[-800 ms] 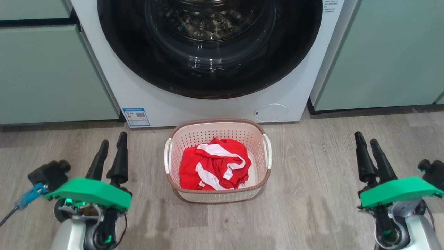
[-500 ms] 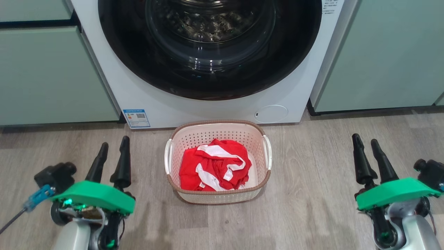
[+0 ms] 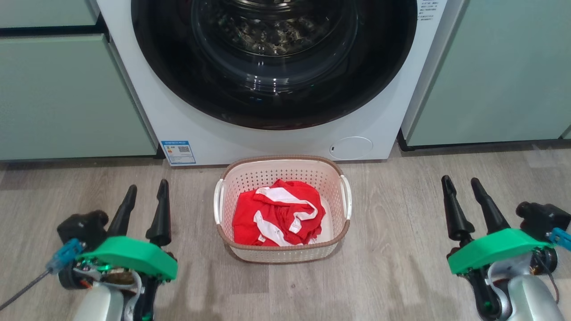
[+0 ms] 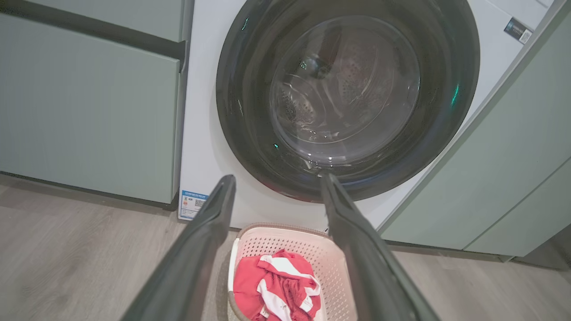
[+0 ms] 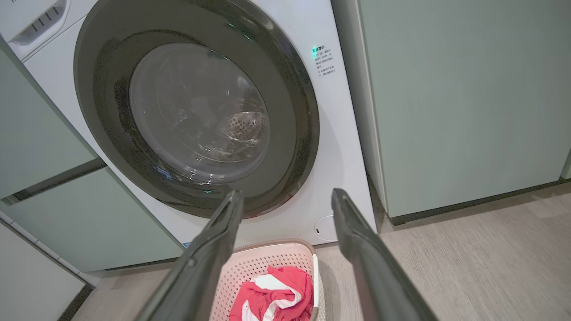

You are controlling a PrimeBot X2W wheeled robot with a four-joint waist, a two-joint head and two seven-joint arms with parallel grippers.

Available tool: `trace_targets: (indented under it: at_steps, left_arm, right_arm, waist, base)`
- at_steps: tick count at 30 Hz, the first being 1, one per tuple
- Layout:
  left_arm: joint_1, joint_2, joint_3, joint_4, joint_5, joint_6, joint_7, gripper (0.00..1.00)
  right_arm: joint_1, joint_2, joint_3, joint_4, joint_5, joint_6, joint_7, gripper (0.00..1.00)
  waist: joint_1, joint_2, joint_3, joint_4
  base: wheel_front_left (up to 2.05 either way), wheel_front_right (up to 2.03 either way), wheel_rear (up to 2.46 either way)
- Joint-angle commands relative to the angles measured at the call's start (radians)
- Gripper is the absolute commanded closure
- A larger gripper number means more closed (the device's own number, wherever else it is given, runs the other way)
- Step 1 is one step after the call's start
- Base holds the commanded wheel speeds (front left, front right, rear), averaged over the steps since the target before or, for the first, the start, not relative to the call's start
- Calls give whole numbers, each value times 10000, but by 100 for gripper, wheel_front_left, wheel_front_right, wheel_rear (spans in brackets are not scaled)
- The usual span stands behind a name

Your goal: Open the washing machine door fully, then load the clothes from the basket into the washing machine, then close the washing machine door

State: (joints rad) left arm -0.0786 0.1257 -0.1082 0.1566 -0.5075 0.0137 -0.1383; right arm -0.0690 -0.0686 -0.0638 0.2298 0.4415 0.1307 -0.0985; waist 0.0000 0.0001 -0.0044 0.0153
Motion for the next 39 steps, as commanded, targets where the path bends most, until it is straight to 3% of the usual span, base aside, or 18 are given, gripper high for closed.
trace_targets:
  at_steps: [1, 22, 39]
  left_arm:
    - [-406, 247, 173, -261, 277, 66, -150, 0]
    - [-761, 160, 295, 338, 2064, 500, -774, 0]
    - [-984, -3, 332, 595, 3067, 457, -1234, 0]
  right_arm:
    - [-260, -81, 159, -381, -269, 0, -101, 0]
    - [-342, 109, -231, -464, -2510, 0, -430, 0]
    - [-486, 172, -259, -593, -3568, 0, -741, 0]
  waist:
    - [0, -1, -1, 1]
    - [0, -1, 76, 30]
    - [0, -1, 137, 33]
  base:
    - [0, 0, 0]
    - [0, 0, 0]
    - [0, 0, 0]
